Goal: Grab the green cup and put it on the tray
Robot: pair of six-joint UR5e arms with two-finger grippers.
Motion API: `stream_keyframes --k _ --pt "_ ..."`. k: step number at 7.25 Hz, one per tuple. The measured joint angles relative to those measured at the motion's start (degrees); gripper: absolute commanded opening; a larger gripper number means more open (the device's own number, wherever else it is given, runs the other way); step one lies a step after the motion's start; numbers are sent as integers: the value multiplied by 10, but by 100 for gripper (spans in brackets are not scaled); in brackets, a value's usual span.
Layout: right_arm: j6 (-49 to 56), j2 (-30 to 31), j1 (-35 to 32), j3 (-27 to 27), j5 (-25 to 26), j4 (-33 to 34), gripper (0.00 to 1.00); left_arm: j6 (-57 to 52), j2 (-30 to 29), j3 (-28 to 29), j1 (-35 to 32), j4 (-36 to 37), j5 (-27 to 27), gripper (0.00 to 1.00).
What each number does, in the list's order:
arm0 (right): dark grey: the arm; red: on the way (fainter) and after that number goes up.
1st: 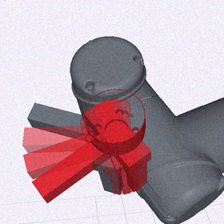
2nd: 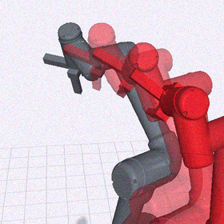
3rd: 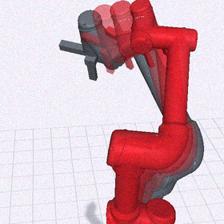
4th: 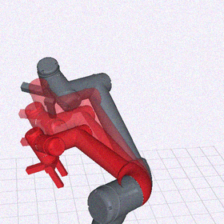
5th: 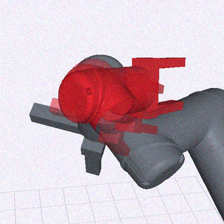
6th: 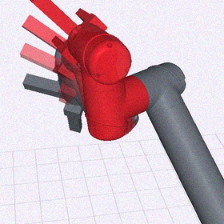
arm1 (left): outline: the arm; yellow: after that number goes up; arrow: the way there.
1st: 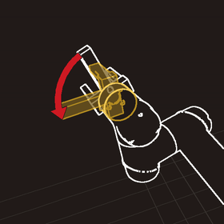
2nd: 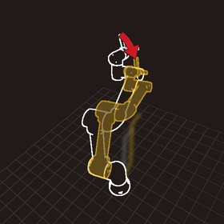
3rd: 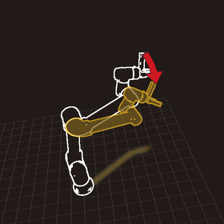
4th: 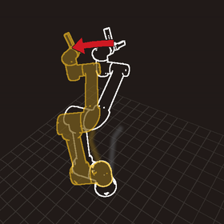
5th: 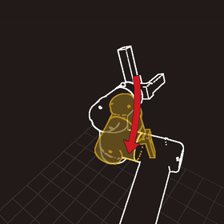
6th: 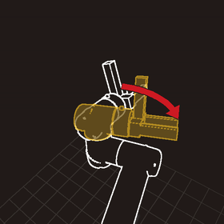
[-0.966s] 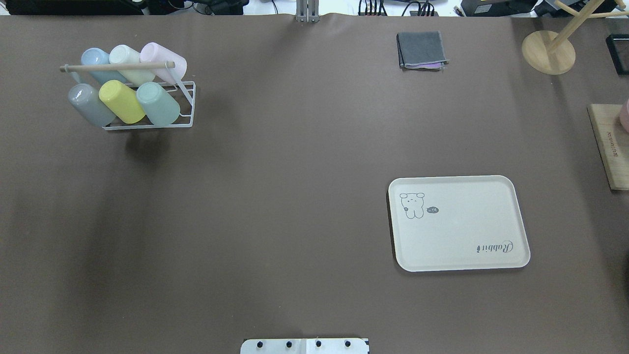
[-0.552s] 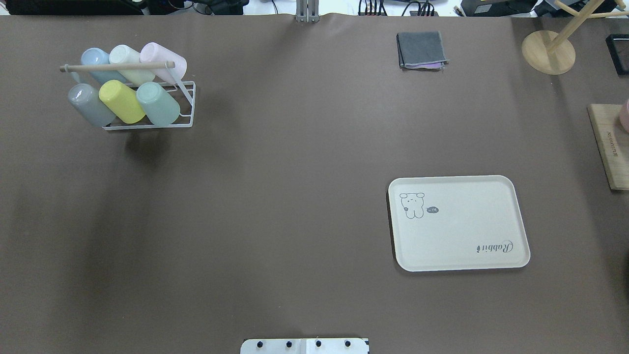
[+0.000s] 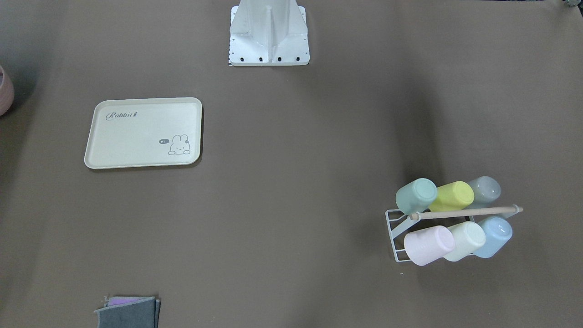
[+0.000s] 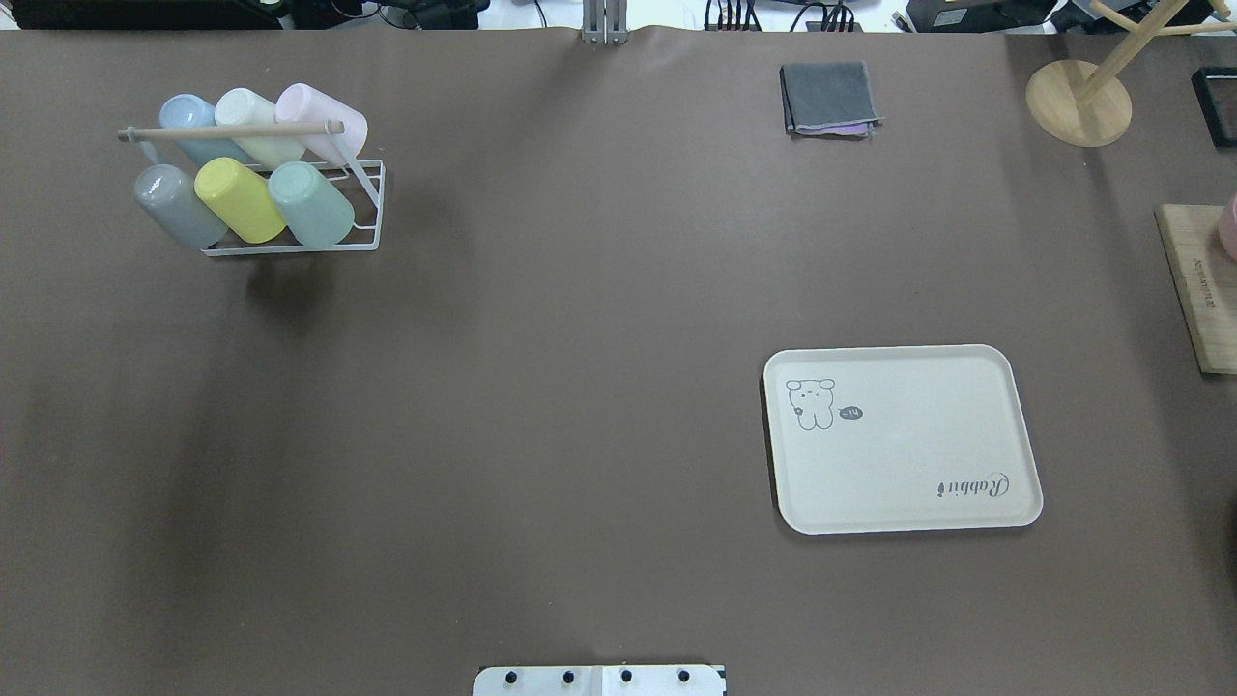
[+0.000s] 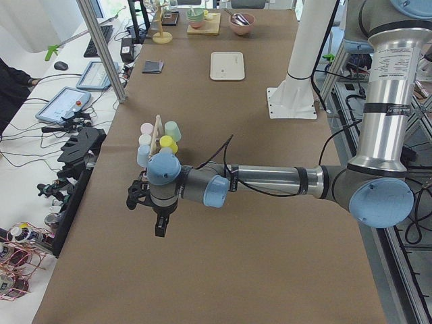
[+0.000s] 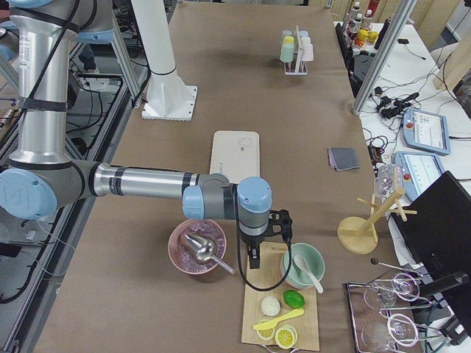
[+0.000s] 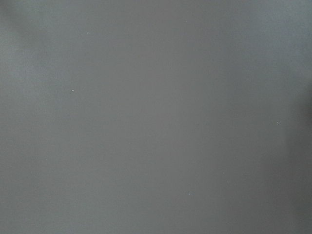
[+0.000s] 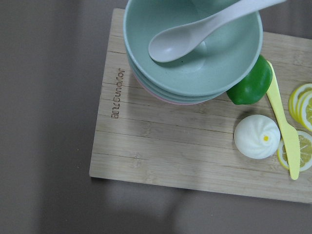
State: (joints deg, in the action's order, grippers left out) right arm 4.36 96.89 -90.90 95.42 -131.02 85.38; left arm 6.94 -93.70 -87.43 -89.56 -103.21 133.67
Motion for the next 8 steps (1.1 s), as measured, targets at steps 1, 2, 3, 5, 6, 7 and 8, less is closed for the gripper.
stream_keyframes --k 1,2,3,5,6,7,8 --pt "-3 -3 4 -2 -2 1 99 0 -1 0 0 0 -5 99" --pt "-8 -6 11 -6 -4 2 97 0 -2 -1 0 0 -16 99" --pt "-12 -8 14 -7 -10 3 98 -1 -5 -4 0 1 -25 99" --pt "-38 -12 21 -4 -41 2 100 -2 -13 -15 1 3 -30 99" --pt "-78 -14 37 1 -54 -2 100 -2 -15 -31 5 5 -29 99" --pt "-123 -16 65 6 -61 -19 100 1 -15 -52 18 7 -28 99" --pt "-172 -16 103 9 -63 -56 100 3 -14 -81 39 9 -28 99"
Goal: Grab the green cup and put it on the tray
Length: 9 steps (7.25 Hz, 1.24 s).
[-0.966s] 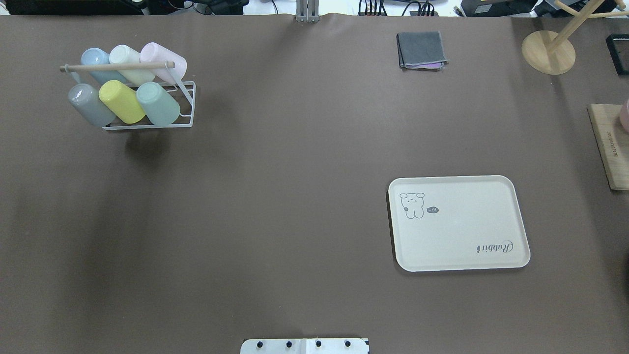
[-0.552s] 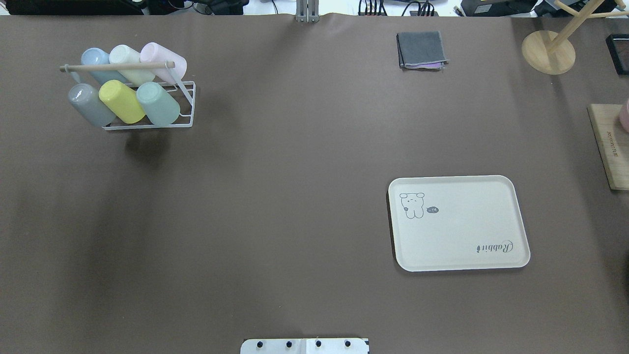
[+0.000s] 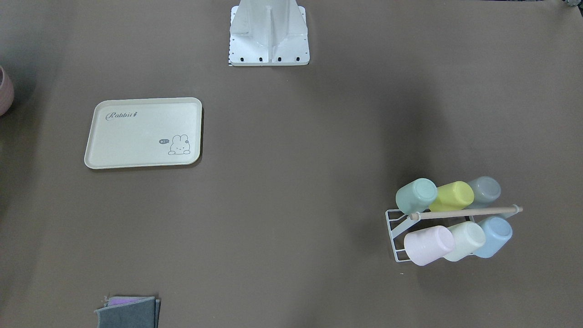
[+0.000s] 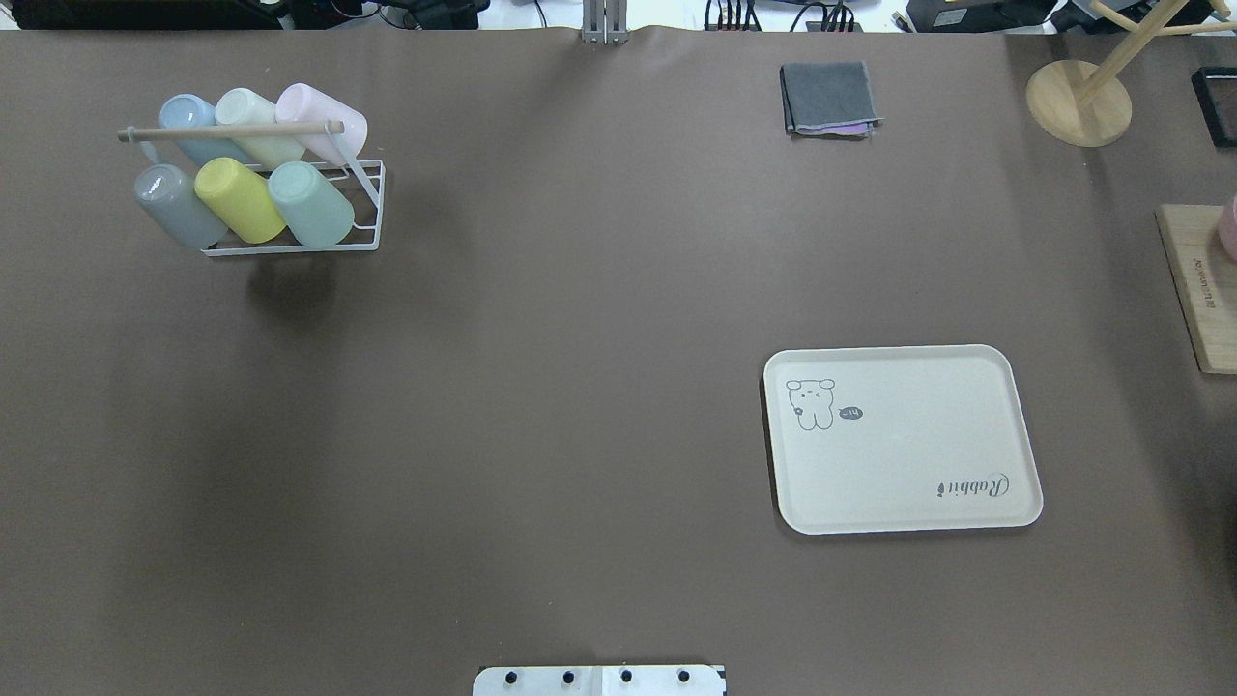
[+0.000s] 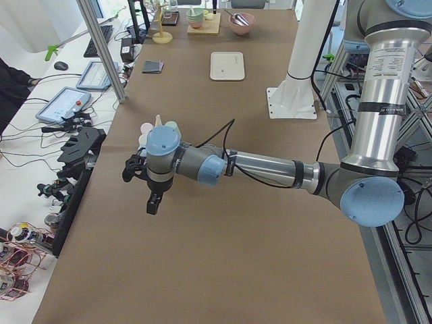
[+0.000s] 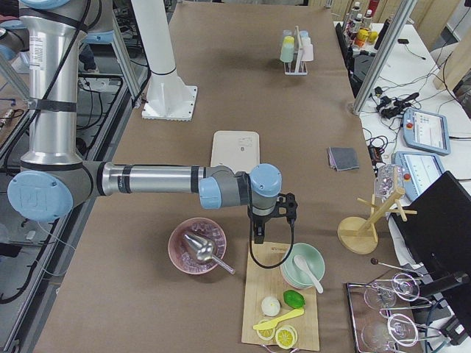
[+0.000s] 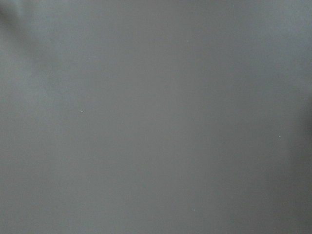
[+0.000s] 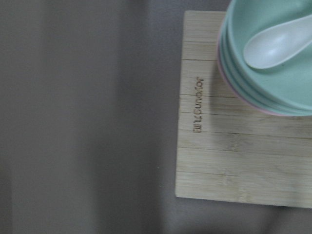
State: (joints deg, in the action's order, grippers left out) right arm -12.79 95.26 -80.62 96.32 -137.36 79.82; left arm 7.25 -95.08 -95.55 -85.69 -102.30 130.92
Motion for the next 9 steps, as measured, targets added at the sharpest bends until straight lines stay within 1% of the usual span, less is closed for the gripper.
stream_keyframes --k 1,2,3,4,6,7,8,9 --pt "-51 0 43 0 -1 -41 100 2 2 -36 18 10 0 99" --pt "-96 -3 82 -1 -1 -77 100 7 2 -80 34 39 1 99" --pt "-141 -10 111 -2 -2 -104 100 15 -1 -131 54 82 1 99" --pt "-190 -16 135 -6 -1 -140 100 20 -5 -169 76 117 1 99" --pt "-287 -23 176 -37 7 -244 100 23 -11 -221 131 145 -3 99" --pt "-332 -26 192 -52 11 -292 99 28 -25 -239 163 153 -18 99" --pt "-378 -31 210 -60 19 -328 97 43 -57 -264 208 196 -57 99" --pt "-407 -38 223 -64 27 -347 90 56 -109 -293 250 285 -96 99"
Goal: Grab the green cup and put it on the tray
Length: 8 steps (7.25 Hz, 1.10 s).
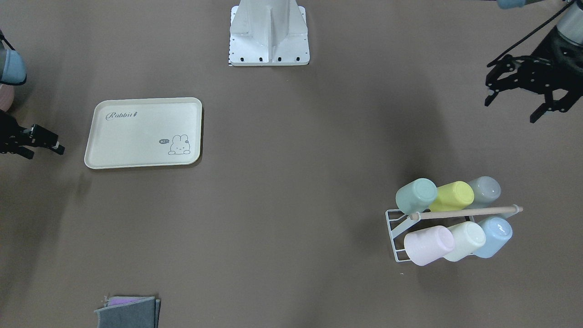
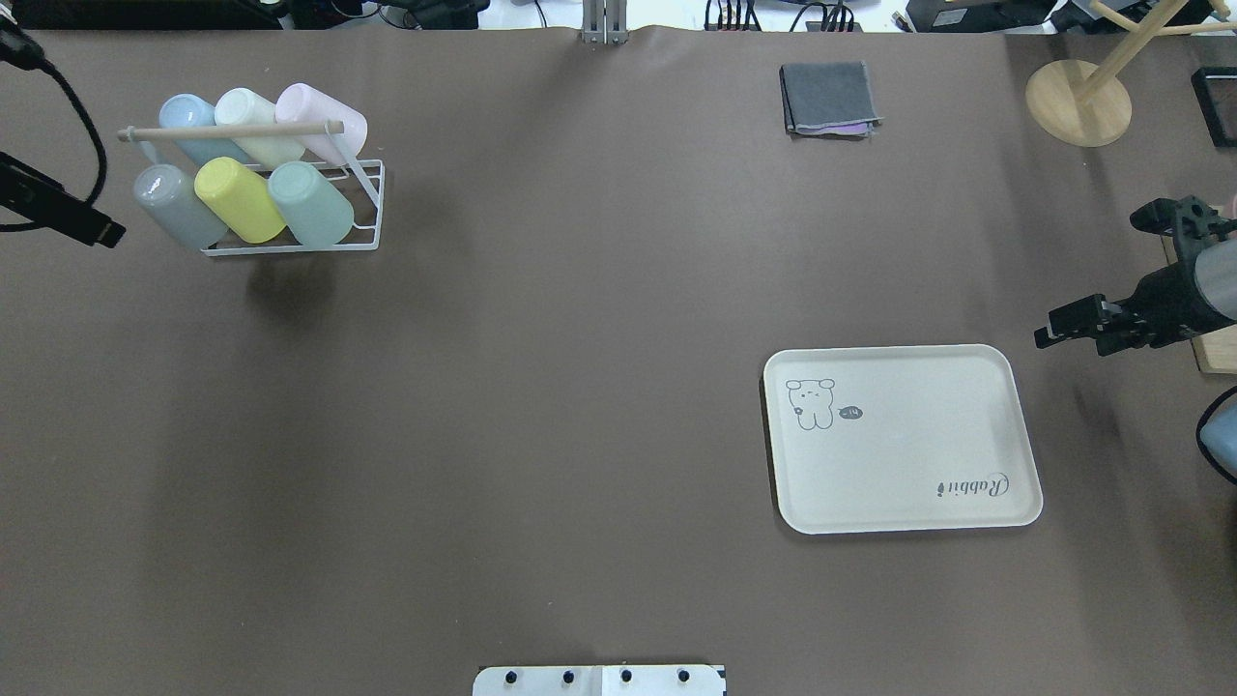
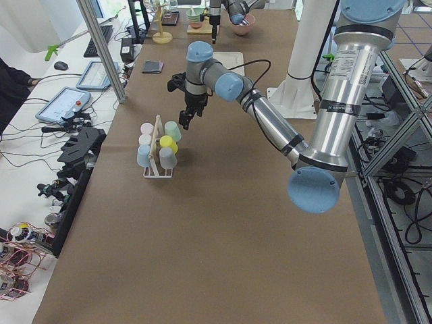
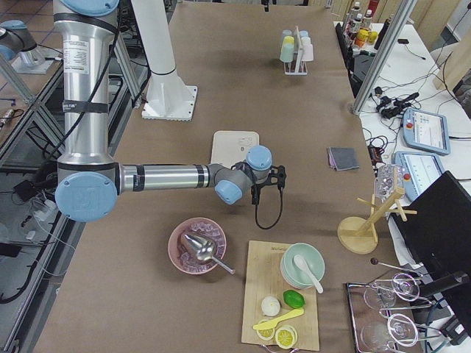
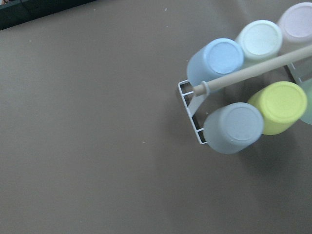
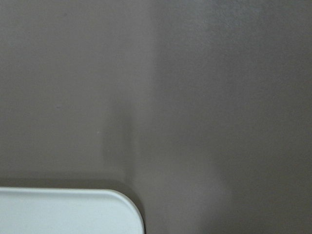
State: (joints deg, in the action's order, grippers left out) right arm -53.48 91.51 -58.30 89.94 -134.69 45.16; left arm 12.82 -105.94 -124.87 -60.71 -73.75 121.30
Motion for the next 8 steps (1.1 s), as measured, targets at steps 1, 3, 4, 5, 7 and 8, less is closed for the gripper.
stream_keyframes --k 1,3,4,5,7,8 --pt "-13 -7 8 -4 5 -8 85 5 -71 -26 39 116 -39 99" --pt "-30 -24 25 -13 13 -13 79 -48 -150 -57 129 226 -147 99" --pt "-34 -30 35 -17 17 -13 79 -96 -149 -55 180 209 -219 99" --pt "-37 -33 45 -20 20 -13 77 -138 -133 -46 235 171 -312 99" --pt "-40 -33 59 -25 21 -14 64 -250 -104 -21 327 127 -492 99" --pt "-41 -32 61 -25 20 -14 50 -322 -100 -1 359 121 -572 99"
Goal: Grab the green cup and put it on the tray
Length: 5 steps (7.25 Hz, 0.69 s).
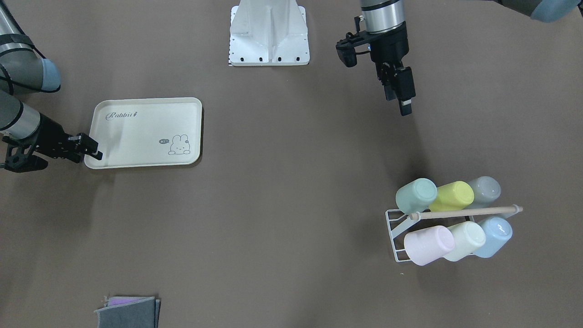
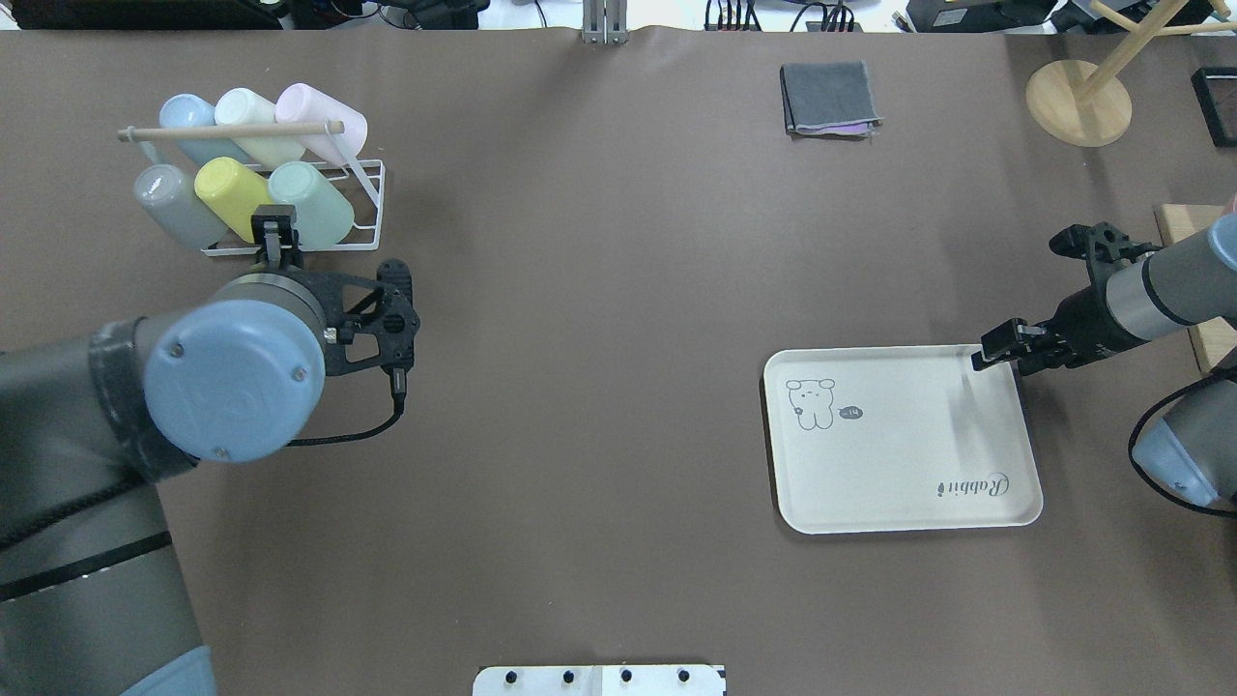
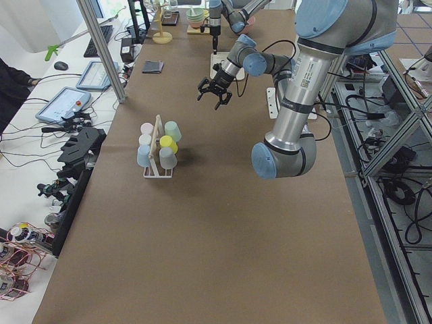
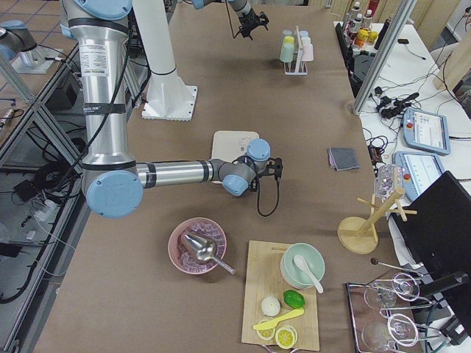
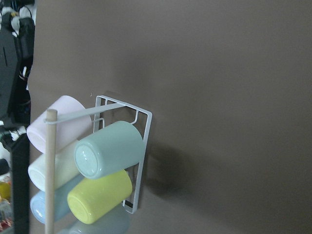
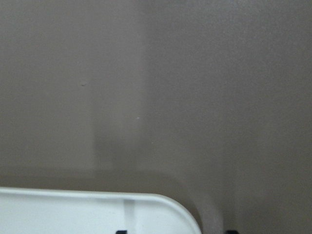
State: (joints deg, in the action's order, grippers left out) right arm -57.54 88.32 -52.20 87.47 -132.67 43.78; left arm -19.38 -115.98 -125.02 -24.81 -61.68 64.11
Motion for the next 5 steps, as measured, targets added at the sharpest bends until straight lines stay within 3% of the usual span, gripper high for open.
stream_keyframes --k 2,5 --pt "0 2 1 1 -4 0 27 -119 2 33 28 -3 -110 99" --pt "0 5 1 2 -6 0 23 -177 13 116 38 -41 -244 99"
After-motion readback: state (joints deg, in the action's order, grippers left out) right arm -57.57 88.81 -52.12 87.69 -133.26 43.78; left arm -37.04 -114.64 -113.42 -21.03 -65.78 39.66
